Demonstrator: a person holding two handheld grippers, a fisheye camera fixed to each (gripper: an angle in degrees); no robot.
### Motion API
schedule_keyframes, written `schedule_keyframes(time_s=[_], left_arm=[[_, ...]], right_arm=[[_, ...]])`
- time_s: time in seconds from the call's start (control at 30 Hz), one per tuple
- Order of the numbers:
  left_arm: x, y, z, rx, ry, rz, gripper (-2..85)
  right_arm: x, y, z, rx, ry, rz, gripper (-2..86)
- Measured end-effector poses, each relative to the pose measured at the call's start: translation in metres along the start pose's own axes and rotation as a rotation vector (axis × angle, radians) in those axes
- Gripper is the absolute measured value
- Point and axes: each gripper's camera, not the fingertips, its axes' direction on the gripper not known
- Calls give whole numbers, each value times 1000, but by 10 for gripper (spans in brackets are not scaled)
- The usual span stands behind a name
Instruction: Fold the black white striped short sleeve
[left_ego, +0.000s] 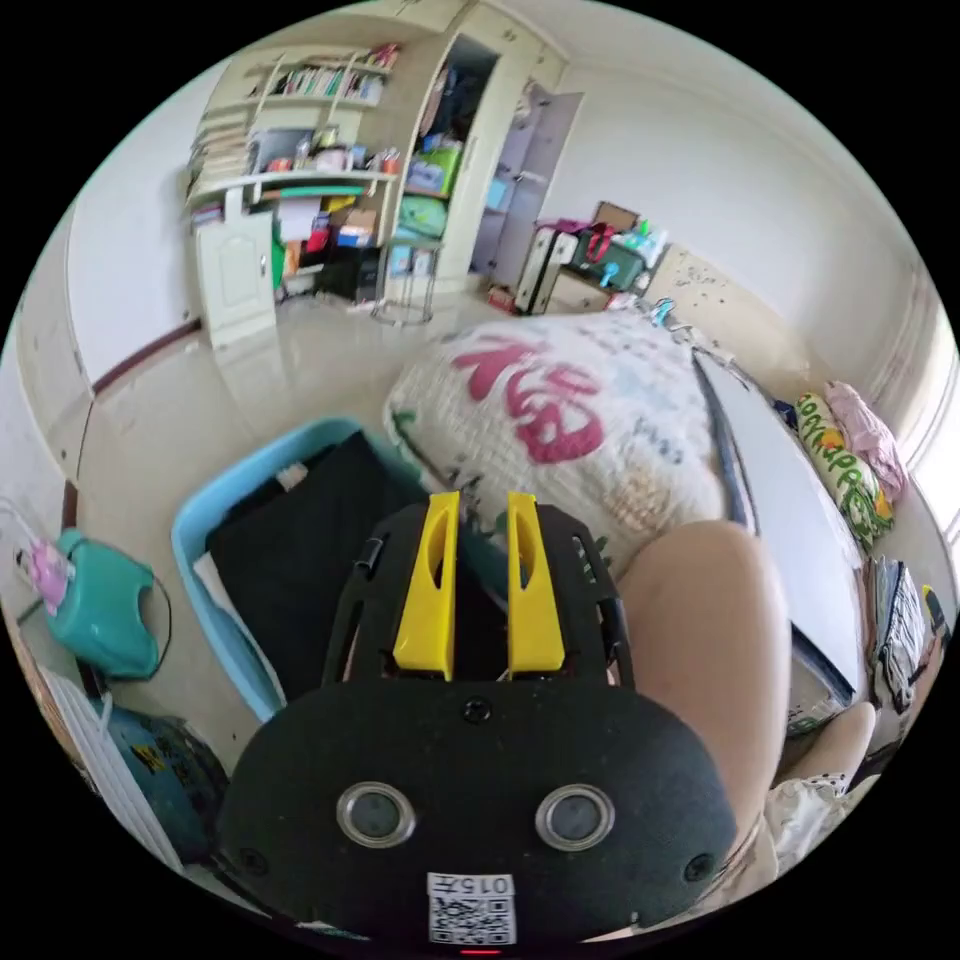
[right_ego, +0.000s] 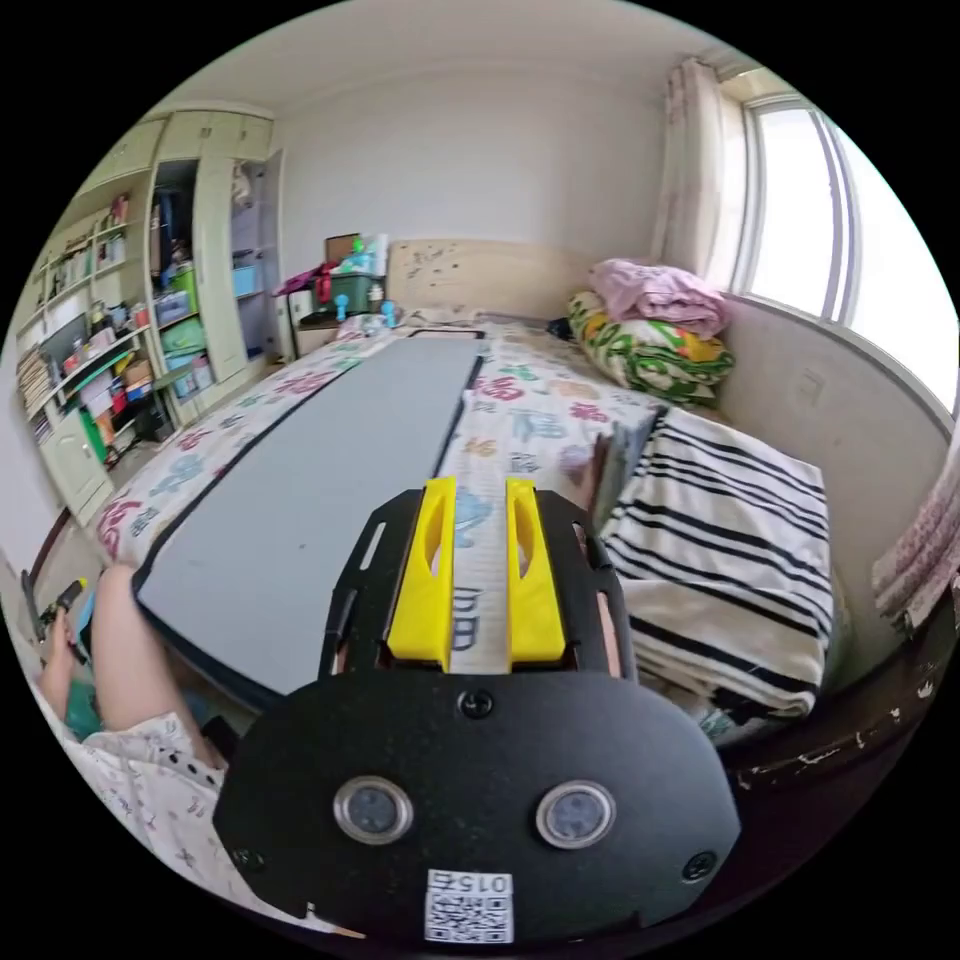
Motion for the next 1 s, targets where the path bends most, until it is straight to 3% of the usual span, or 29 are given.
schedule_keyframes(time_s=[0.17,0.33,0.57,0.67,0.77,0.93,1.0], left_arm=[[177,-72,-9,158,105,177,81],[443,-123,20,255,426,491,78],[785,-120,95,197,820,757,73],[930,-105,115,175,938,889,73],[1056,-89,133,147,1041,972,72],[1248,-65,165,72,1148,1060,75],[1305,-59,174,46,1176,1071,77]], right_arm=[[91,-63,16,-1,63,116,103],[160,-138,28,29,174,123,109],[227,-227,51,-53,223,110,110],[251,-256,60,-193,270,95,111],[293,-265,46,-258,144,177,93],[403,-225,-46,19,-302,511,19],[418,-214,-76,115,-342,538,14]])
